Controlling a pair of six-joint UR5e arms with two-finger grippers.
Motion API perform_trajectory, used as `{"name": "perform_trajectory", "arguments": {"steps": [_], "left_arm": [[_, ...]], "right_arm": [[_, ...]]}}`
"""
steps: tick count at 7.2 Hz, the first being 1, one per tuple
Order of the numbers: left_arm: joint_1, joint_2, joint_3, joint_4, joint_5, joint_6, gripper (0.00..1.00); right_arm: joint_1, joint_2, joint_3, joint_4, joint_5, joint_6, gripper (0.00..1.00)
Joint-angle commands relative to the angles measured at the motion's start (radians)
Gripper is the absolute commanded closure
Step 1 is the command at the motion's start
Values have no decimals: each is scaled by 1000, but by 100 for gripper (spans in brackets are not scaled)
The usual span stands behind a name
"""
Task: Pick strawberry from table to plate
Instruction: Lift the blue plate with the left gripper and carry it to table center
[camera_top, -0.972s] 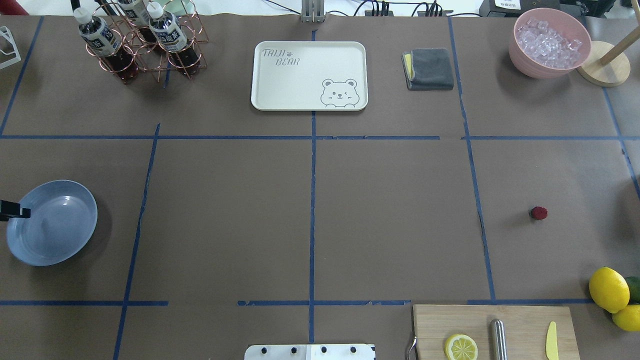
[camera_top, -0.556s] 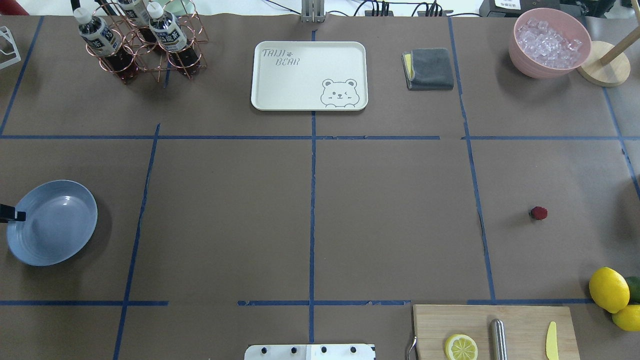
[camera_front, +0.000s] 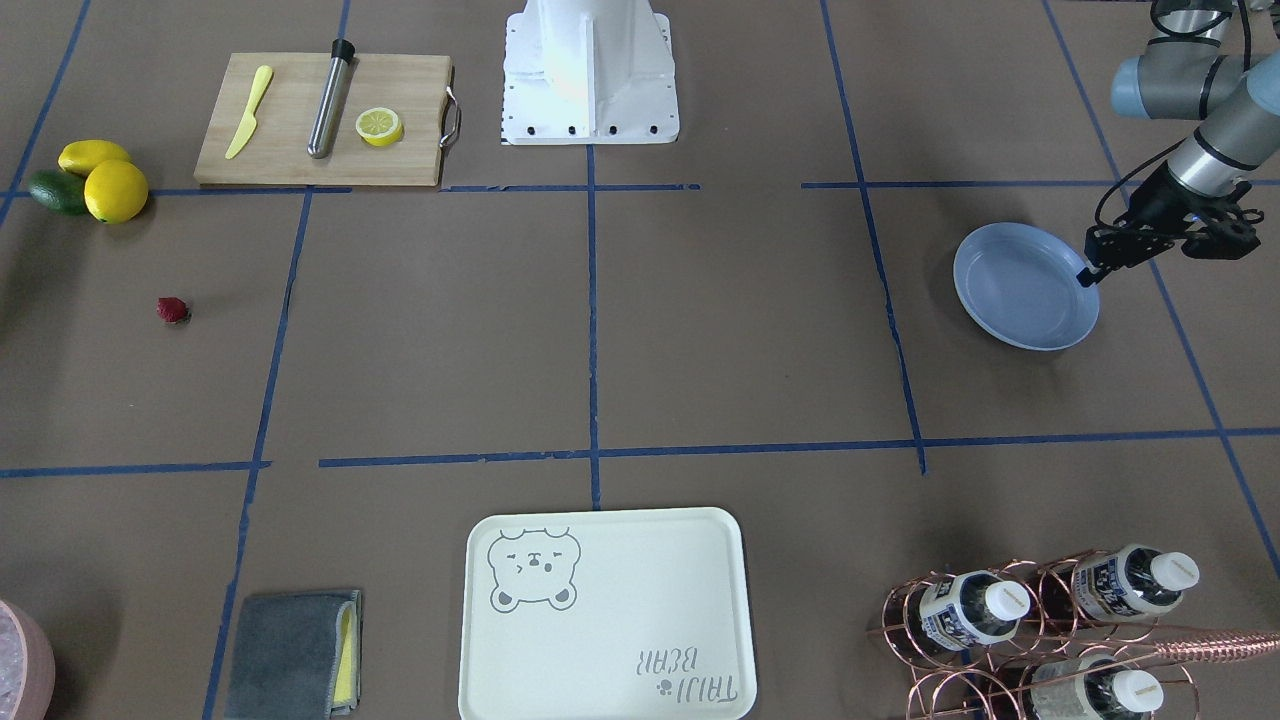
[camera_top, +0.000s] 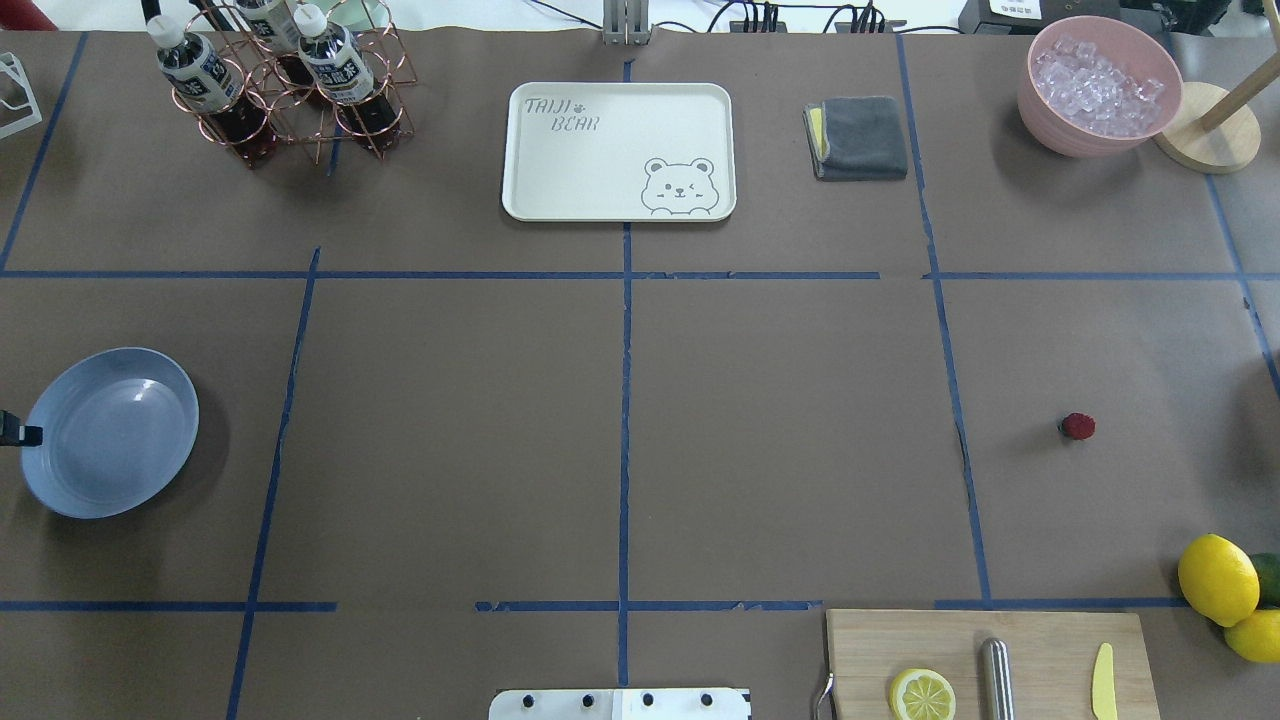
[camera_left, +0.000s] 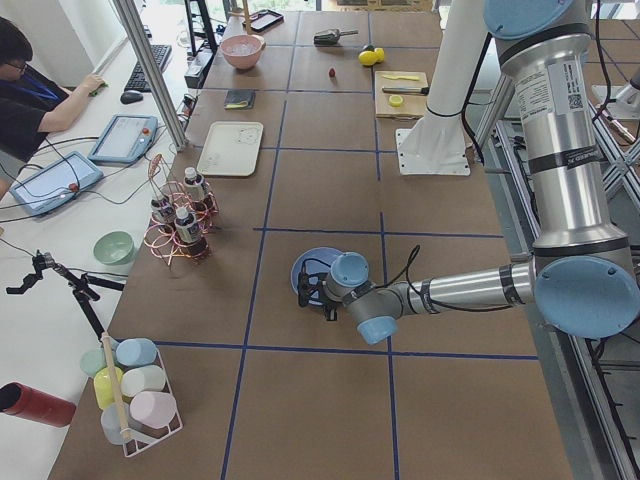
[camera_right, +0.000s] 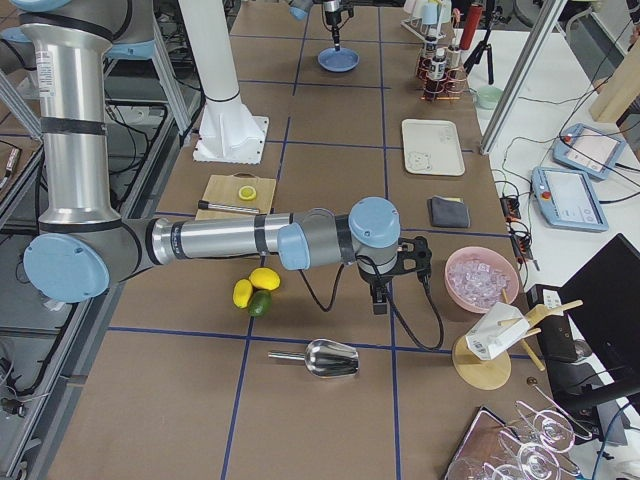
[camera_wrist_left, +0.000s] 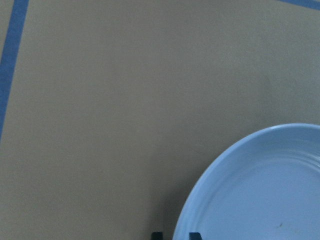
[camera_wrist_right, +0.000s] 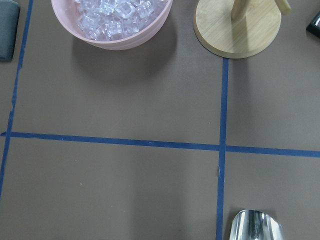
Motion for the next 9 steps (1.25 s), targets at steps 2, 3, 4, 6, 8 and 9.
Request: {"name": "perform_trajectory", "arguments": {"steps": [2, 3, 4, 6, 8, 9], "left_arm": [[-50, 0, -72, 6, -278, 0, 100], [-111, -3, -107, 13, -295, -11, 100], [-110, -24, -130, 27, -286, -37, 100], [-84, -165, -150, 62, -270, -228, 100], [6, -249, -187, 145, -179, -290, 100], [34, -306, -246, 282, -125, -293, 100]], "right_arm": [[0, 0, 6, -1, 0, 0, 0], [0, 0, 8, -1, 0, 0, 0], [0, -2, 14, -4, 2, 0, 0], [0, -3, 35, -4, 2, 58, 0], [0, -2, 41, -3, 9, 83, 0], [0, -2, 45, -3, 23, 107, 0]]}}
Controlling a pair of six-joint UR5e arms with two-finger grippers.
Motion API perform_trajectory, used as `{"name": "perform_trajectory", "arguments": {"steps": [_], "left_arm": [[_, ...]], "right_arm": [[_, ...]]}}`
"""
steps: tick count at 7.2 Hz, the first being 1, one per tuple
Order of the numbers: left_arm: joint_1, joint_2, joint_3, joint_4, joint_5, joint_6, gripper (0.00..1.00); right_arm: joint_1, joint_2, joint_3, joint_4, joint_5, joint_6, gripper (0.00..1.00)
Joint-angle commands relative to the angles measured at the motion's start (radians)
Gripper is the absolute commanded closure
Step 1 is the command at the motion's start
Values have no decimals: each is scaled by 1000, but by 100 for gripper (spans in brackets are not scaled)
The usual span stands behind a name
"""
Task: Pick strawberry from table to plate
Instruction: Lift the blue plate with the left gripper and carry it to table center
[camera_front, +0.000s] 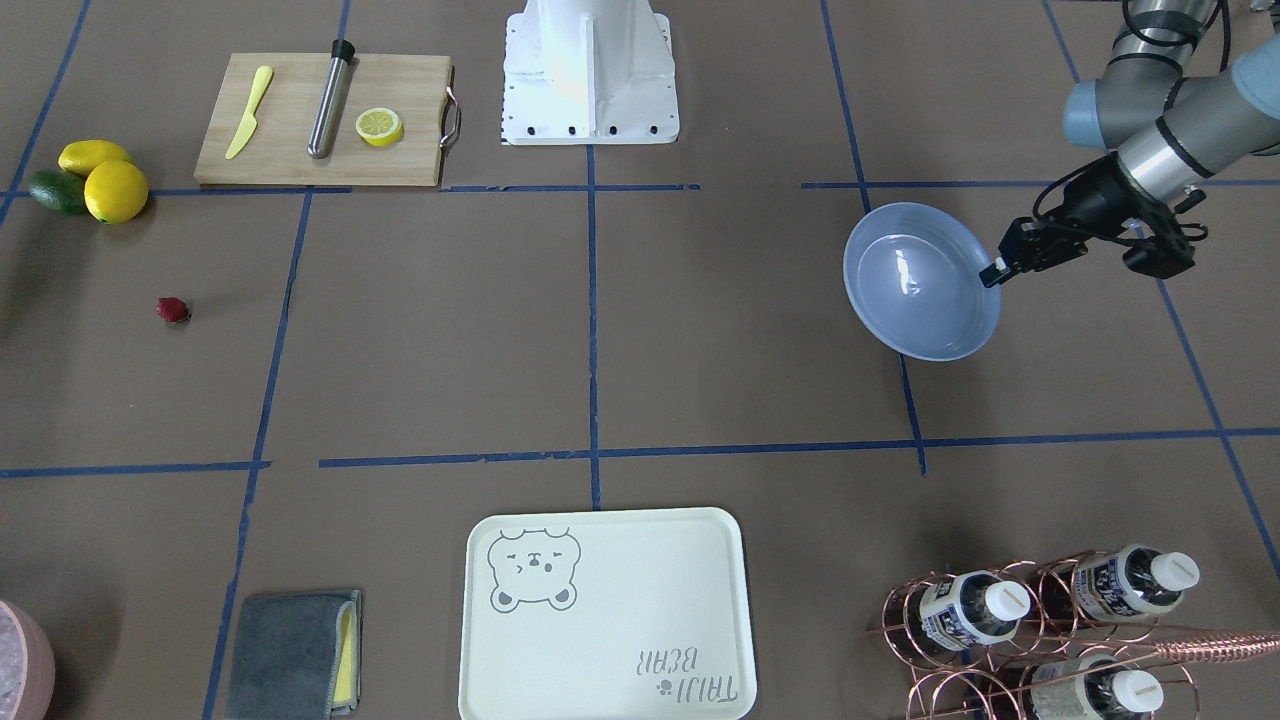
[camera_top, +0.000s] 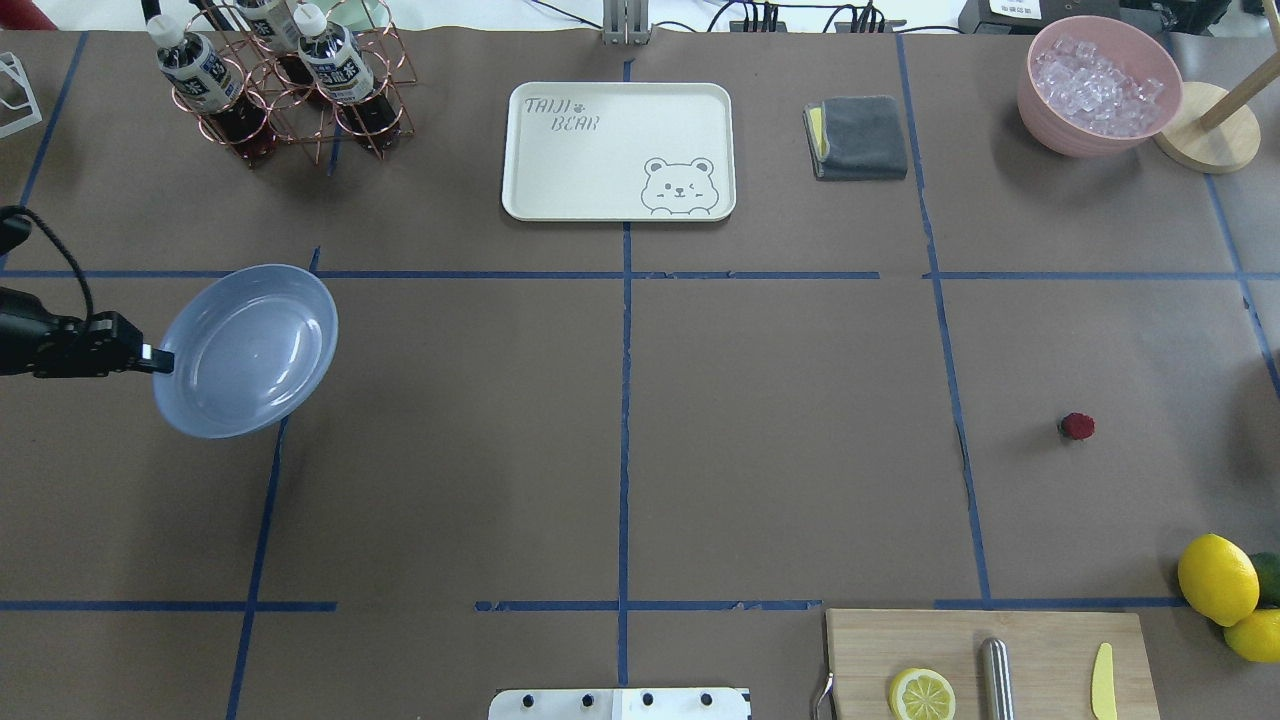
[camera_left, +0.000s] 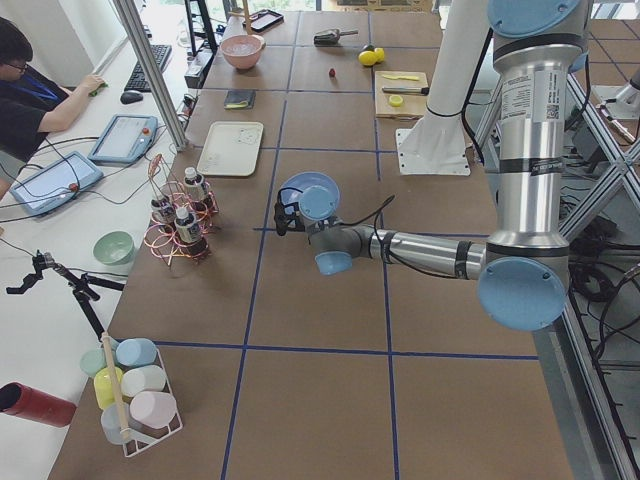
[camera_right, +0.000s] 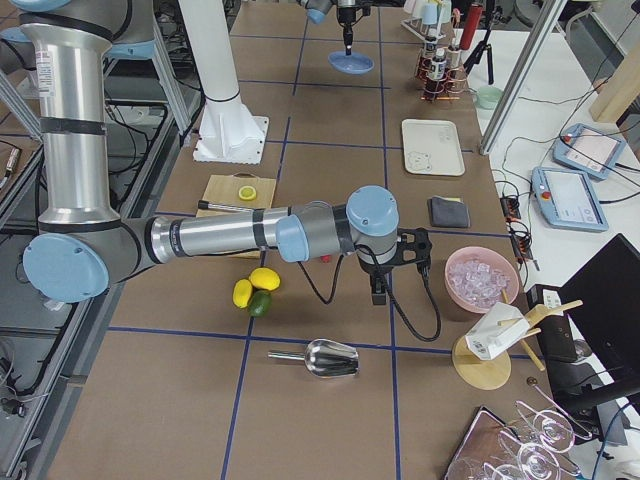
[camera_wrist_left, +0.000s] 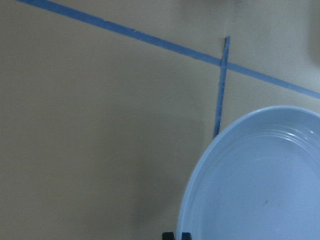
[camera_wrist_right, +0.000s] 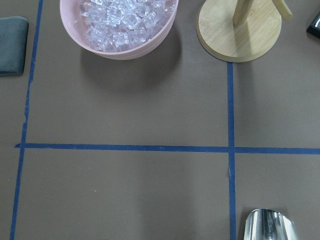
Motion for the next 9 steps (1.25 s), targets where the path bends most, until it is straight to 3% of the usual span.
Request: {"name": "perform_trajectory", "arguments": {"steps": [1, 2, 4, 5, 6, 9], "left_arm": [[45, -154, -110, 306, 123, -16, 100], [93, -222, -134, 398, 186, -38, 100], [293, -322, -134, 452, 358, -242, 100], [396, -443, -132, 659, 472, -256, 100], [453, -513, -120, 737, 530, -264, 100], [539, -518, -80, 723, 599, -310, 100]], "right_arm": [[-3, 0, 11, -2, 14, 35, 0], [-5, 0, 11, -2, 15, 36, 0], [-14, 0, 14, -2, 15, 39, 0], [-18, 0, 16, -2, 15, 39, 0], [-32, 0, 20, -4, 15, 41, 0], [-78, 0, 63, -2, 14, 128, 0]]}}
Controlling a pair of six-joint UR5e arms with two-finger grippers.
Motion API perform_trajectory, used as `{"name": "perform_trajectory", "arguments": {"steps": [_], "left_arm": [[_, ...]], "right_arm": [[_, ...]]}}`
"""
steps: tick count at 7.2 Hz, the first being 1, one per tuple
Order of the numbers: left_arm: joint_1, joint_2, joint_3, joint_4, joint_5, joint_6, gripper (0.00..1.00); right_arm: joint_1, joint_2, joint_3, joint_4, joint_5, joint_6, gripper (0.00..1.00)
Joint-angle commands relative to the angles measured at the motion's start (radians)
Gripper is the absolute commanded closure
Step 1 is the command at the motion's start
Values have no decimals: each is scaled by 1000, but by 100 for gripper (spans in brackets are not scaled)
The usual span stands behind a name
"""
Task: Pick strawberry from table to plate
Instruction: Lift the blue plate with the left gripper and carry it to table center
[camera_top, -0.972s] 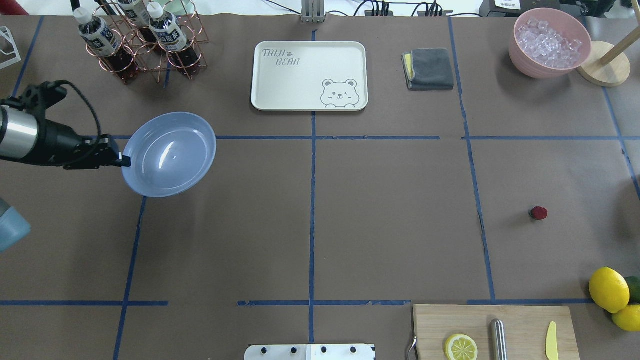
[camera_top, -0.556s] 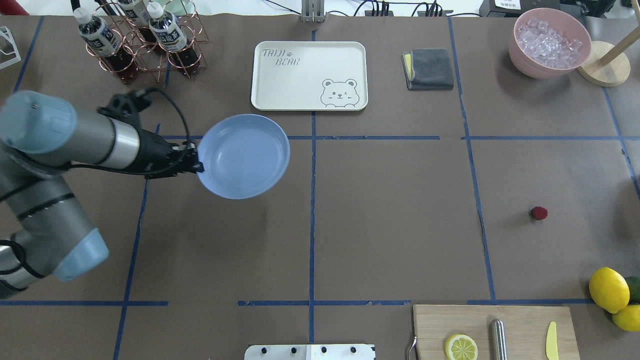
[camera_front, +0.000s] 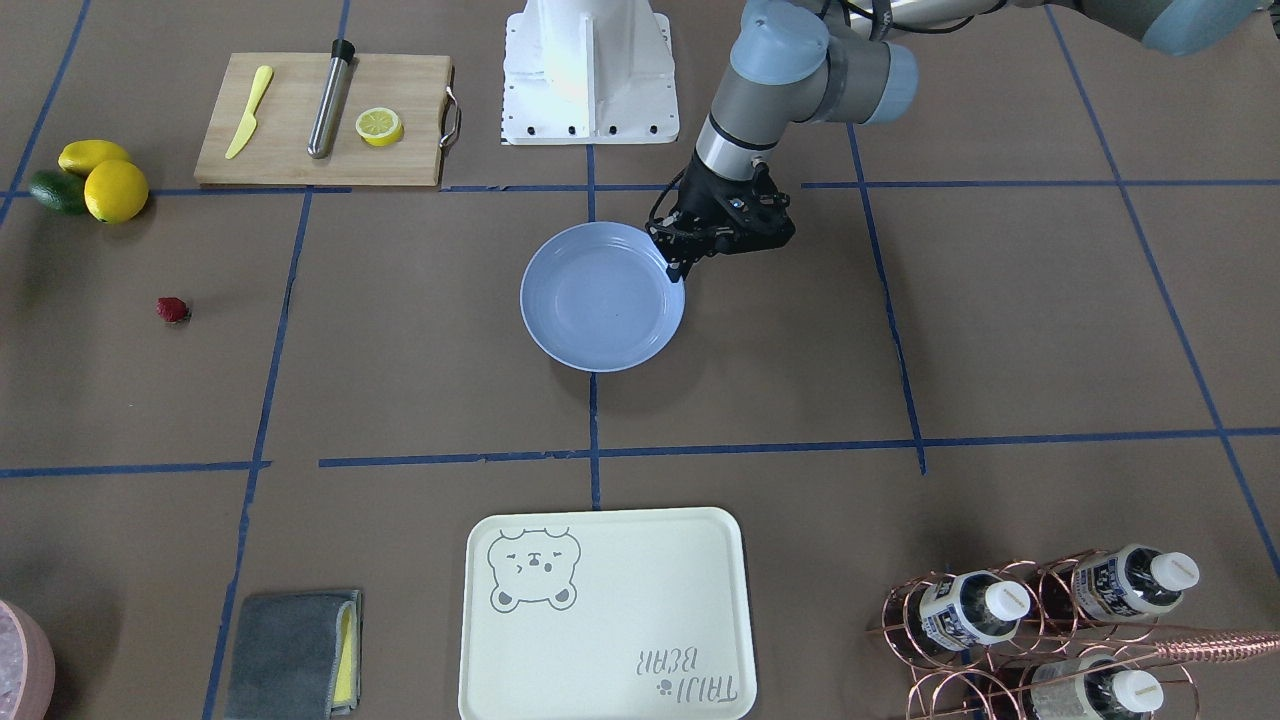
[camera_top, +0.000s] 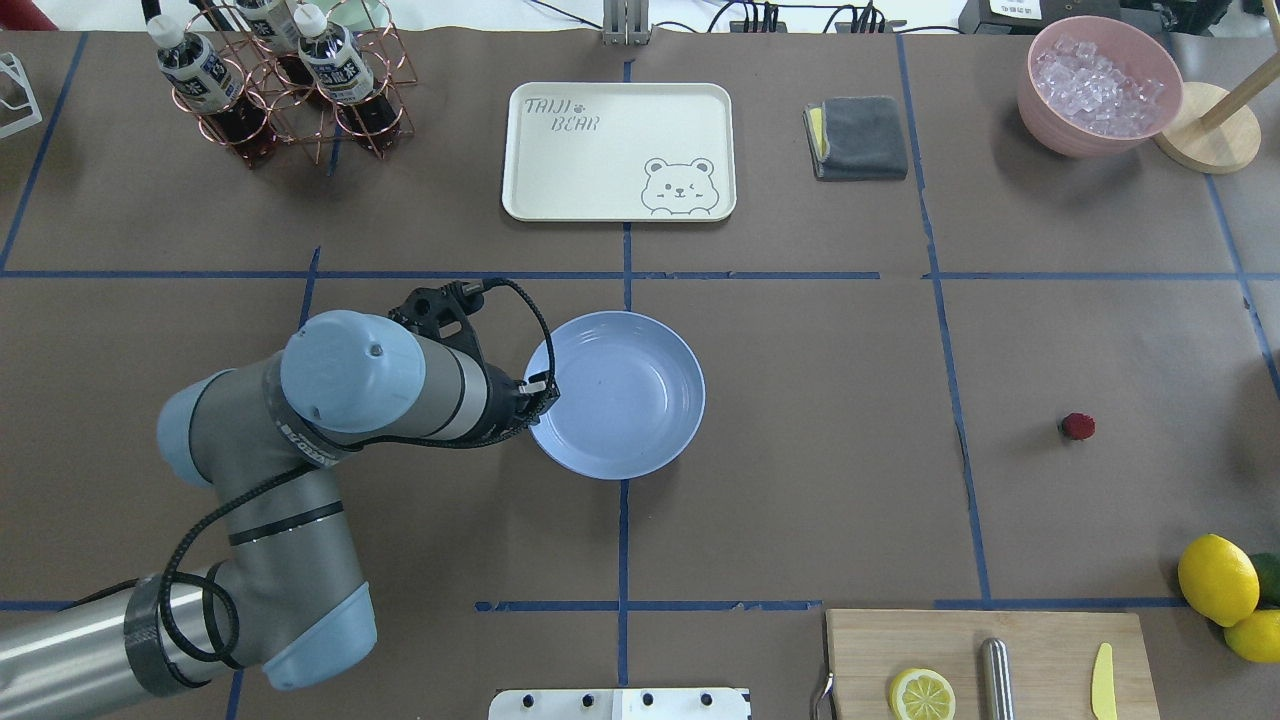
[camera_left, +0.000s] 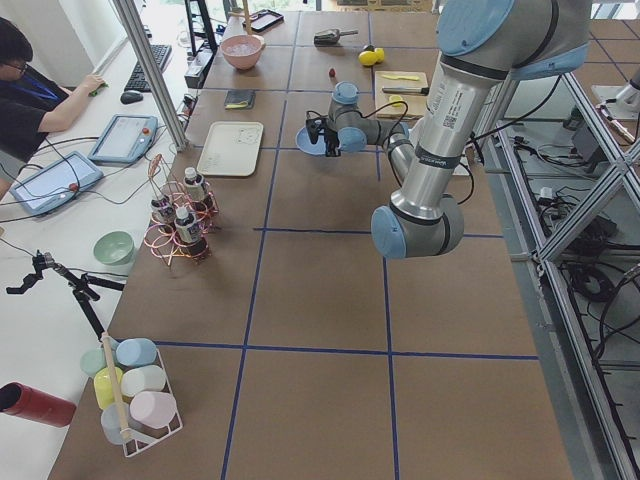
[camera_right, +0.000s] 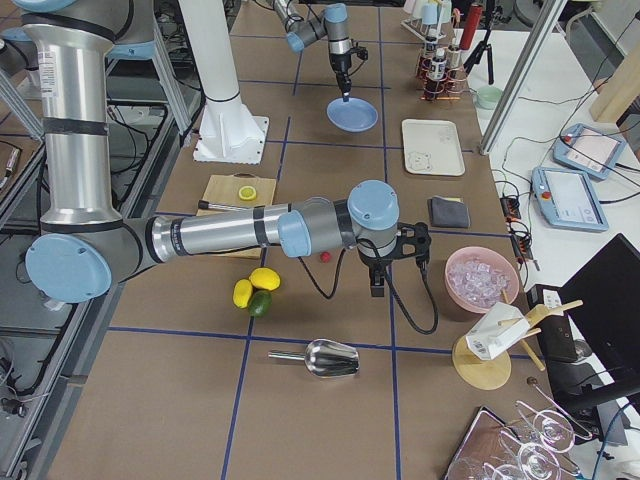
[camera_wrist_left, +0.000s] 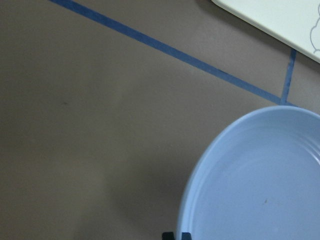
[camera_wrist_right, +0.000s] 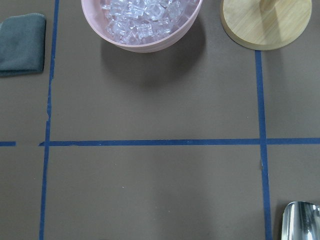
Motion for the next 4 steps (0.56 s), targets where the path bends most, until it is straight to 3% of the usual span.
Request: {"name": "perform_trajectory", "arguments": {"steps": [1, 2, 3, 4], "left_arm": [[34, -8, 36, -32, 24, -9, 100], [34, -6, 34, -34, 24, -10, 100], [34, -3, 33, -34, 24, -7, 18], [28, 9, 18, -34, 23, -4, 0]], "right_arm": [[-14, 0, 14, -1, -1, 24, 0], [-21, 0, 21, -1, -1, 26, 0], [-38, 0, 31, 1, -4, 61, 0], [-70, 0, 57, 3, -11, 108, 0]]}}
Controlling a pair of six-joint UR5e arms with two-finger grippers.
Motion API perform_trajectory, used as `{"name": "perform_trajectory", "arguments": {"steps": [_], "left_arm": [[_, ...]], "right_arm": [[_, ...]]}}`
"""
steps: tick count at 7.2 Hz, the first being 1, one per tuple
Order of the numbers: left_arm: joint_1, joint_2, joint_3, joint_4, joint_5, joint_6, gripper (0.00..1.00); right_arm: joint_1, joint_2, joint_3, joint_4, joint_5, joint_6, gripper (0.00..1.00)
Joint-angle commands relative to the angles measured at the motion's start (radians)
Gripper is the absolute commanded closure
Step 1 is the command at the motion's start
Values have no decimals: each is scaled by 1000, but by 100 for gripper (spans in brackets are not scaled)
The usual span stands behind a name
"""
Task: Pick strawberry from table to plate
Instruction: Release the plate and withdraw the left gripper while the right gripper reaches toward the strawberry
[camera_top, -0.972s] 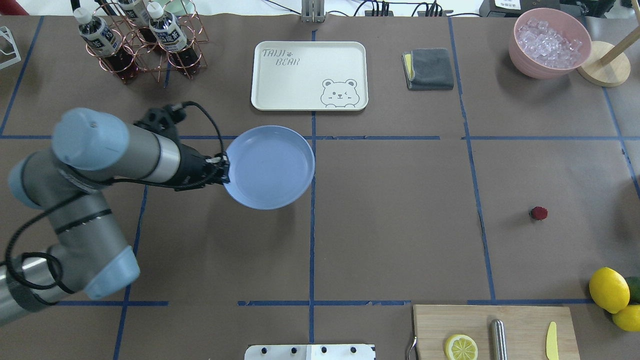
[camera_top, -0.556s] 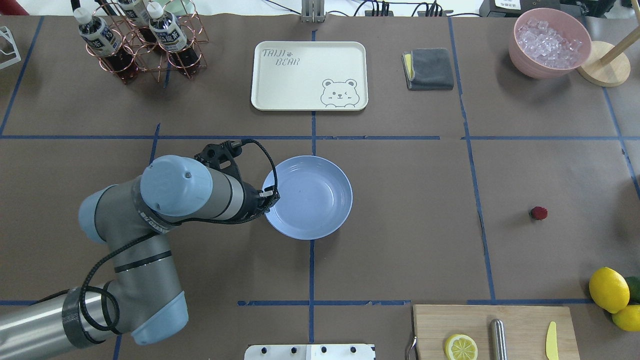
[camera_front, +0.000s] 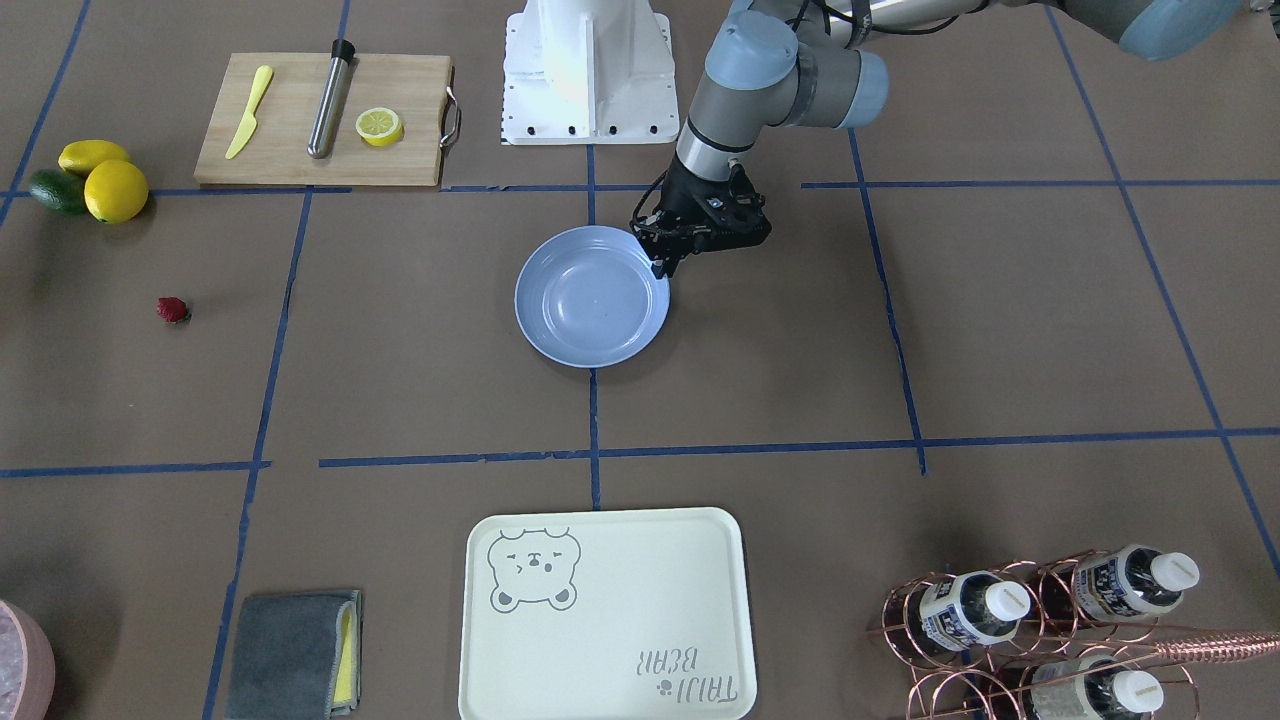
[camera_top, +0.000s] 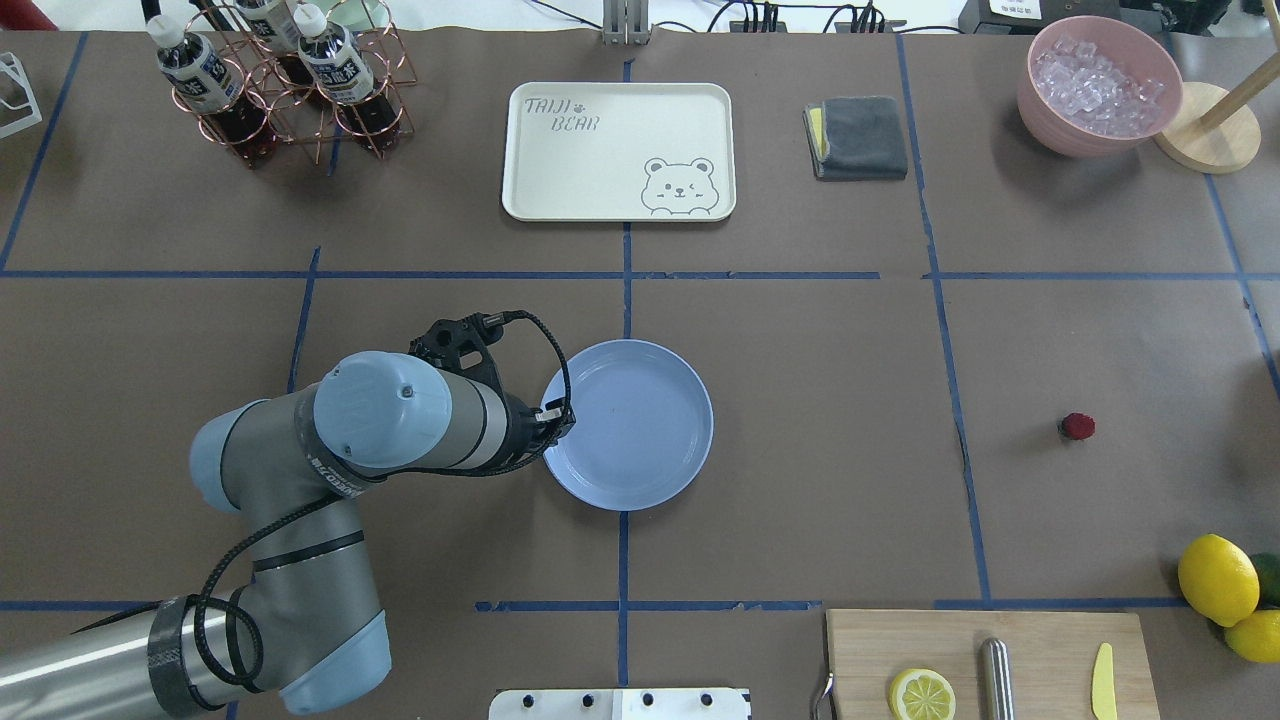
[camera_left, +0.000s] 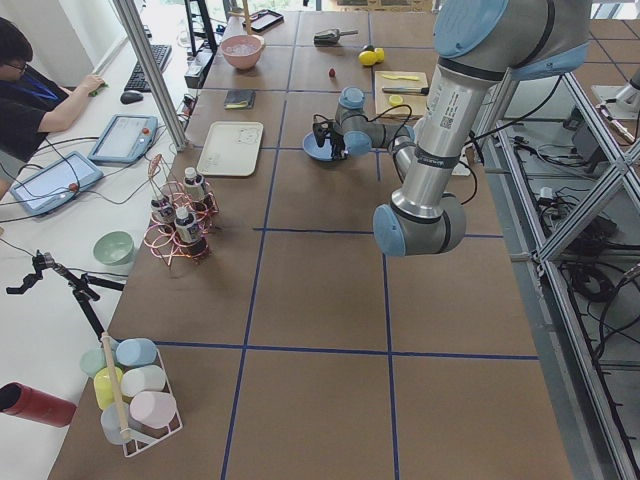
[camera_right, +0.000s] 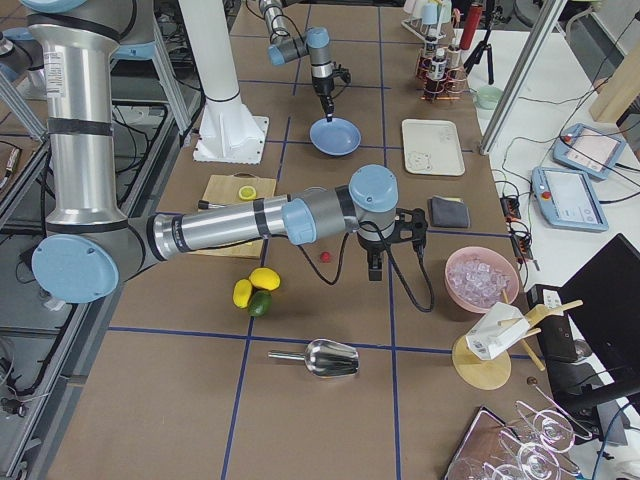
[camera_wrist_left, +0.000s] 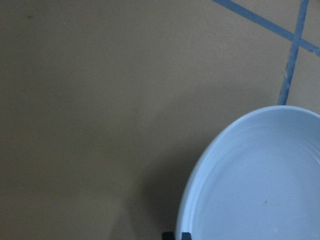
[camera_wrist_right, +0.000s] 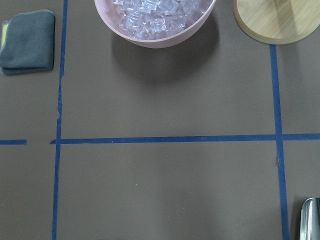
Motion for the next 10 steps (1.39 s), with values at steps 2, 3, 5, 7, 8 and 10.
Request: {"name": "perform_trajectory", "arguments": {"steps": [2, 3, 5, 7, 8, 10], "left_arm": [[-57, 12, -55, 53, -13, 24, 0], [-86, 9, -101, 153, -59, 97, 0], [-207, 10, -176, 270, -71, 190, 0], [-275, 13, -229, 353, -73, 300, 0], [-295, 36, -235, 351, -73, 325, 0], [-298, 41, -236, 353, -73, 336, 0]], "right_arm": [[-128, 0, 73, 6, -54, 144, 0], [-202, -2, 75, 66, -95, 233, 0], [-351, -64, 72, 306, -209, 463, 0], [-516, -106, 72, 370, -342, 539, 0], [-557, -135, 69, 374, -364, 543, 0], [-644, -141, 55, 397, -439, 585, 0]]}}
